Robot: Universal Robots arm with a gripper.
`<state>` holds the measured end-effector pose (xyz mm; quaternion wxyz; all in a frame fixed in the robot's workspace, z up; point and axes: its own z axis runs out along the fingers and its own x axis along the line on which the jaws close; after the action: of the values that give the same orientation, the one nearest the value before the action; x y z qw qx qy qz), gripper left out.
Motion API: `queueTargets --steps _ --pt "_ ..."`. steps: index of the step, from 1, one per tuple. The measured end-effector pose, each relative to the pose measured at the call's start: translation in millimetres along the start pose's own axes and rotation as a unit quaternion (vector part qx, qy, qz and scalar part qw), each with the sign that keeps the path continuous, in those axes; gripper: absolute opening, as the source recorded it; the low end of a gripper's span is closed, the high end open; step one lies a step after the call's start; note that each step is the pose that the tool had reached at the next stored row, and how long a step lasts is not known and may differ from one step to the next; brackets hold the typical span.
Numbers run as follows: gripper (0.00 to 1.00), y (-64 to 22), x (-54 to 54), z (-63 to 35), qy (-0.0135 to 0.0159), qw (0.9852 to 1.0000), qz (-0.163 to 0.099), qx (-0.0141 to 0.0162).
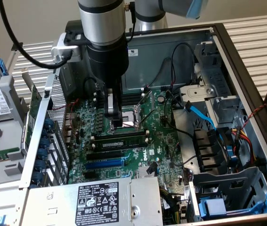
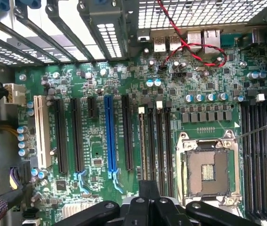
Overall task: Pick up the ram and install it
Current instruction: 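Press down the ram until it locks into place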
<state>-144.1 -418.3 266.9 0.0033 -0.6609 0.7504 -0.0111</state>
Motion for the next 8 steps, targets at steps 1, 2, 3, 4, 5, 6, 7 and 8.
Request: queueTargets --steps 1,2,3,4,5,6,7,8 --pt "0.11 0.0 0.0 0.0 0.0002 1.0000 0.007 0.0000" --pt "0.11 0.0 0.0 0.0 0.0003 0.9999 0.015 -0.0001" --pt "0.11 0.0 0.0 0.0 0.0005 0.9997 0.023 -0.0002" --pt "0.11 0.0 0.0 0.0 0.0006 0.9995 0.030 -0.0003" --pt "0.11 0.0 0.0 0.0 0.0008 0.9993 0.037 -0.0004" --pt "0.11 0.0 0.0 0.1 0.0009 0.9990 0.045 -0.0004" --pt "0.11 0.0 0.0 0.0 0.0011 0.9986 0.052 -0.0005" --pt "0.11 0.0 0.0 0.1 0.0012 0.9982 0.060 -0.0005"
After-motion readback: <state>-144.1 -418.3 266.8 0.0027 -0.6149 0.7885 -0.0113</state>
